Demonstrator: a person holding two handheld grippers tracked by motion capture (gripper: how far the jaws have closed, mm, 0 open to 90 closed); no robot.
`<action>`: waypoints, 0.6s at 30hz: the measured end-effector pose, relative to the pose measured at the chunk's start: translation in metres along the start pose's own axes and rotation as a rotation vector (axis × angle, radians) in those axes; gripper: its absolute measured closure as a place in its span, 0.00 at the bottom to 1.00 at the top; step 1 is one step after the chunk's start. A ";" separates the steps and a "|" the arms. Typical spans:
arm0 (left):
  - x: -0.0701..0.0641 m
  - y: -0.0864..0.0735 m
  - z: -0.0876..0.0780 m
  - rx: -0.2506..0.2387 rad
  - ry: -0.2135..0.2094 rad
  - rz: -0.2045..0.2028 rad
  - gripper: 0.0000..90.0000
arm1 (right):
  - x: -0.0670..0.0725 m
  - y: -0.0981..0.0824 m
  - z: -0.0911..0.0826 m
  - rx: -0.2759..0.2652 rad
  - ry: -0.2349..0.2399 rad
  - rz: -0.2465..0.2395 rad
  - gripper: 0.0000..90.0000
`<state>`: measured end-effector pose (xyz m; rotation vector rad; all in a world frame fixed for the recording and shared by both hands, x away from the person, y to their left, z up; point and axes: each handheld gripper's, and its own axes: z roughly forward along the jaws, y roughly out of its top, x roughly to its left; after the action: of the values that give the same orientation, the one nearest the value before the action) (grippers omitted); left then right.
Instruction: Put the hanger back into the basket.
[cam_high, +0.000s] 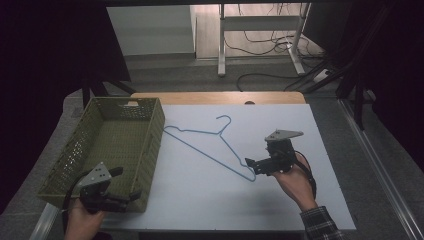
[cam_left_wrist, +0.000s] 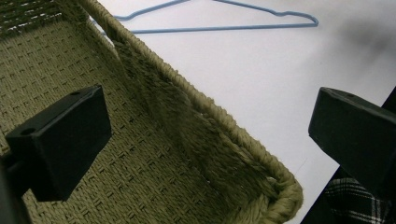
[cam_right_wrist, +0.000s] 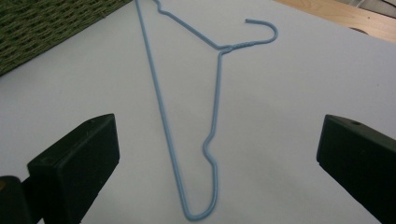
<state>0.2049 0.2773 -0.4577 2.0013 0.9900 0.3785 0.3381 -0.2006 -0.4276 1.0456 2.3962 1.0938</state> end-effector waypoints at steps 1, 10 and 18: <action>0.000 0.000 0.000 0.003 -0.001 0.003 0.00 | -0.002 0.002 0.002 0.002 0.001 0.003 0.00; 0.000 0.000 0.001 0.004 -0.004 0.002 0.00 | -0.011 0.019 0.026 0.009 -0.008 0.014 0.00; -0.001 0.000 0.002 0.006 -0.006 0.005 0.00 | -0.011 0.033 0.056 0.034 -0.016 0.013 0.00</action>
<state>0.2056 0.2758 -0.4584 2.0097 0.9831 0.3725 0.3917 -0.1642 -0.4404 1.0777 2.4070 1.0488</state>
